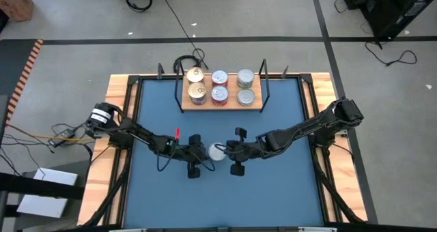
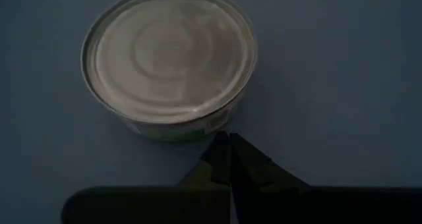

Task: Stack canned seafood by type on shelf
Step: Stack the green tuna can on top of the other green tuna can on the shelf

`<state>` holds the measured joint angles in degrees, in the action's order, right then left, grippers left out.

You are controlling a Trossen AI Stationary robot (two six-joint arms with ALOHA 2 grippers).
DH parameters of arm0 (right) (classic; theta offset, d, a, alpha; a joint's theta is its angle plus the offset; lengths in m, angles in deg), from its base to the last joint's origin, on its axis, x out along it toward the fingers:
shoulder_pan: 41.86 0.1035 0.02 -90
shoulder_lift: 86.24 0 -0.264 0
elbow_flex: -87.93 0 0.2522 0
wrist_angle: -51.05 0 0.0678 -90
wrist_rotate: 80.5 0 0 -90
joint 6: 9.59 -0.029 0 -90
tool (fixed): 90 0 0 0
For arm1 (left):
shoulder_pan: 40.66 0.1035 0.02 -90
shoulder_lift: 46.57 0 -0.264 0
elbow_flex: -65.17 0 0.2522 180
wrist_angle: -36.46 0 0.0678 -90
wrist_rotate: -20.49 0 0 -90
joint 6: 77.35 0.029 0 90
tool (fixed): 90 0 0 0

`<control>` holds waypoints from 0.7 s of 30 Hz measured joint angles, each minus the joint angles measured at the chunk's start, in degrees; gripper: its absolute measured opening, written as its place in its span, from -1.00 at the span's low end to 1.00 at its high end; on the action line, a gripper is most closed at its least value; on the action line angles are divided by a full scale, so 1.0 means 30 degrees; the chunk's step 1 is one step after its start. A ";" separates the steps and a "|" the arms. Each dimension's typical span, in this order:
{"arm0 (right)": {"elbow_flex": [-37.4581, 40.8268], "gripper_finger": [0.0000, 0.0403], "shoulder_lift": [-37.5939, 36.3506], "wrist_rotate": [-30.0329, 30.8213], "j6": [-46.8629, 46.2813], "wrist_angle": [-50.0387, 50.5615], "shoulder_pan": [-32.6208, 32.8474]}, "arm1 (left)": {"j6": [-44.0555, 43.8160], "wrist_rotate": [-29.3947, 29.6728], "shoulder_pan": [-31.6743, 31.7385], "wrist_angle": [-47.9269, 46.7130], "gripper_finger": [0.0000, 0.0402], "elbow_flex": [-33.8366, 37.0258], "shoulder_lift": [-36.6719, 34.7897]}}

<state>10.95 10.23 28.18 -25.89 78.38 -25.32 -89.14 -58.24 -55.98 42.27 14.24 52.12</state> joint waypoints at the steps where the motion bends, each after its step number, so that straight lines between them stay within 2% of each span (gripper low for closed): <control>1: 0.0000 -0.73 0.0153 -0.0214 0.0143 0.0004 -0.0058 | 0.0100 0.0007 0.0000 0.0220 -1.00 0.0000 0.0014; 5: 0.0000 -0.59 0.1015 -0.0914 0.1194 -0.0297 0.0022 | 0.0692 0.0242 -0.0100 0.0241 -1.00 0.0018 -0.0507; 12: 0.0000 -0.35 0.2200 -0.0948 0.4366 -0.1108 0.0825 | 0.0895 0.0378 -0.0461 0.1041 -1.00 0.0982 -0.2210; 21: -0.0109 -0.36 0.3520 -0.0235 0.6855 -0.1140 0.0961 | 0.0740 0.0400 -0.0823 0.4538 -1.00 0.2763 -0.2638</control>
<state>10.62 20.79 27.48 -5.32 74.96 -22.44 -86.92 -57.04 -58.45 55.88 22.53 44.21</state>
